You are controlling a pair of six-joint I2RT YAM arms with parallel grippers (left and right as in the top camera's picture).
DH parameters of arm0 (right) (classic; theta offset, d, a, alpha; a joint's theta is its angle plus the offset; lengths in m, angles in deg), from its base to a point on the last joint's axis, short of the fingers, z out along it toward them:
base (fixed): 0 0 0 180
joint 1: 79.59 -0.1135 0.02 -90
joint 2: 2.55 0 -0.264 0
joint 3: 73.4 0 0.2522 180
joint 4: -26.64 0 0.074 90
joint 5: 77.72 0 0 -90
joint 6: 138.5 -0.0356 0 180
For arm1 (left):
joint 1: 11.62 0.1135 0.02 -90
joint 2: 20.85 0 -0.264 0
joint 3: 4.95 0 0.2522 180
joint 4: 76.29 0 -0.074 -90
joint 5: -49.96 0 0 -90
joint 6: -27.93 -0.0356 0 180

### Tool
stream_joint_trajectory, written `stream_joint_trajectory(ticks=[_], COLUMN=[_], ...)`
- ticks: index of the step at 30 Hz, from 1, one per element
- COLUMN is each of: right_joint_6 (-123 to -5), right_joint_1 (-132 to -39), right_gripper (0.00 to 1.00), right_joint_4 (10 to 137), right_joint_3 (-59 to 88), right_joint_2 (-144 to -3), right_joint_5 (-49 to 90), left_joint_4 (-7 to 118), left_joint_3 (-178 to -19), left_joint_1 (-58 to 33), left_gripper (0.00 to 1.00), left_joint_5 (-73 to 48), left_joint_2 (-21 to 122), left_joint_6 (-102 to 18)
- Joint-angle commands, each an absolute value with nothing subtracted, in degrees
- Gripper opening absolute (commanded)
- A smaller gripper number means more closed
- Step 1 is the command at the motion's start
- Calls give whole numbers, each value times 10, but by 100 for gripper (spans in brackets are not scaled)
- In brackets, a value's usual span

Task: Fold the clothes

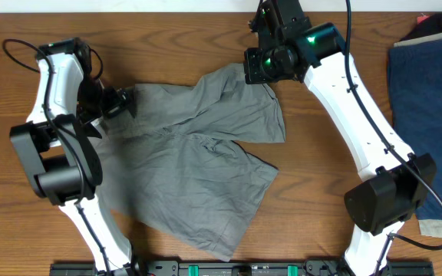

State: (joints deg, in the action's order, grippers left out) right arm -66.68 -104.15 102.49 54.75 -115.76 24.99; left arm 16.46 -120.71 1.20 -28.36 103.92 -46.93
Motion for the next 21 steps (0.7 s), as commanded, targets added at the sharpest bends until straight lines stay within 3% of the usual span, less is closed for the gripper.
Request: stream_joint_trajectory(ticks=[1,4,5,14,21], right_joint_6=[-656,-656,-655,-656,-656], right_joint_1=[-1048,-1048,-1048,-1048,-1048], right_gripper=[1,1,1,1,1], right_joint_4=[1027,1029,1030,1031,1035], right_joint_3=[549,549,549,549,549], right_joint_2=[-1158,-1158,-1158,-1158,-1158], right_joint_5=[242,241,241,241,241], left_joint_4=[164,168,168,168,166], left_joint_3=[-1206,-1206,-1206,-1206,-1206], left_joint_1=[13,13,13,13,13], left_gripper=[98,100,95,7,6], left_joint_5=[-281,-283,-287,-291,-292], left_joint_2=[1063,1077,1077,1075,1047], left_joint_6=[-482,-484,-484,-487,-487])
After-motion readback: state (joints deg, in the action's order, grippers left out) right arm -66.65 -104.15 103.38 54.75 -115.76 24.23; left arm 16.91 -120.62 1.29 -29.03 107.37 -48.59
